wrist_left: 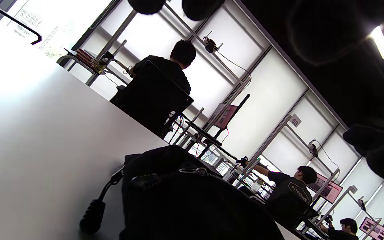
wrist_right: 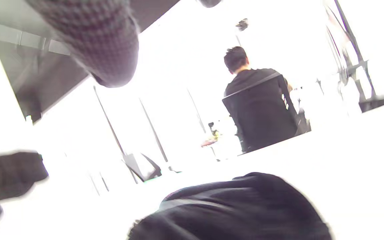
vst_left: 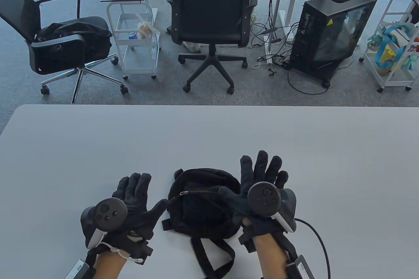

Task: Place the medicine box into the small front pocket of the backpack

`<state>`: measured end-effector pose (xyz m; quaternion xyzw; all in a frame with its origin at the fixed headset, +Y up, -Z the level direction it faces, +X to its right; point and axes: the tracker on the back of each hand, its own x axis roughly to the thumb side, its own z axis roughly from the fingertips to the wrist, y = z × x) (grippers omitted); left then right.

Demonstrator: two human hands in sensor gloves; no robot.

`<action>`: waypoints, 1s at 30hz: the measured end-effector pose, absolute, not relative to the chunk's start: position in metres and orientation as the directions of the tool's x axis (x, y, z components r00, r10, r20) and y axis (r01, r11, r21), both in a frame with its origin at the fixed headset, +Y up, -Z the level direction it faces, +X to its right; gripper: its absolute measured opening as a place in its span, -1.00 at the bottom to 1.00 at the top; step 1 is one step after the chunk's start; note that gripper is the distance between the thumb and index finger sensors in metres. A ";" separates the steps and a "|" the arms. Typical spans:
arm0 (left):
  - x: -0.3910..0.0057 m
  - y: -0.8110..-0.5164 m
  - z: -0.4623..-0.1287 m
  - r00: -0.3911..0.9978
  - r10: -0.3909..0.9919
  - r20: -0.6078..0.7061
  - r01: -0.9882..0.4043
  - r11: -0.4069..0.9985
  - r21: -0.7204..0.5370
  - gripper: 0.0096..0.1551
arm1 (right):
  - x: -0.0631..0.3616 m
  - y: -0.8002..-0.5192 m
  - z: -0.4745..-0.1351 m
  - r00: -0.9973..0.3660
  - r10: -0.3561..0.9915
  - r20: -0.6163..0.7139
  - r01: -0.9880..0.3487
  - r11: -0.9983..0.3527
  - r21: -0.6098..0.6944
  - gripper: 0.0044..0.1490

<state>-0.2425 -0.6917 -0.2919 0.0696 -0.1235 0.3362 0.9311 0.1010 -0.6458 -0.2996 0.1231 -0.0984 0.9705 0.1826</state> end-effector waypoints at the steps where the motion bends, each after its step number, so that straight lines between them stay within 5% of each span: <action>1: -0.241 -0.691 -0.290 0.753 0.598 0.275 -0.630 0.776 0.037 0.17 | 0.100 -0.650 -0.295 -0.916 0.263 0.304 -0.330 -0.923 -0.198 0.37; 4: -0.236 -0.693 -0.287 0.763 0.585 0.276 -0.612 0.790 0.018 0.17 | 0.103 -0.675 -0.290 -0.892 0.282 0.353 -0.392 -0.871 -0.297 0.30; 8: -0.227 -0.698 -0.285 0.777 0.561 0.286 -0.588 0.809 0.007 0.16 | 0.104 -0.691 -0.290 -0.850 0.401 0.342 -0.472 -0.868 -0.156 0.25; 30: -0.222 -0.710 -0.288 0.764 0.584 0.272 -0.606 0.796 -0.008 0.03 | 0.096 -0.702 -0.296 -0.817 0.465 0.340 -0.530 -0.839 -0.126 0.13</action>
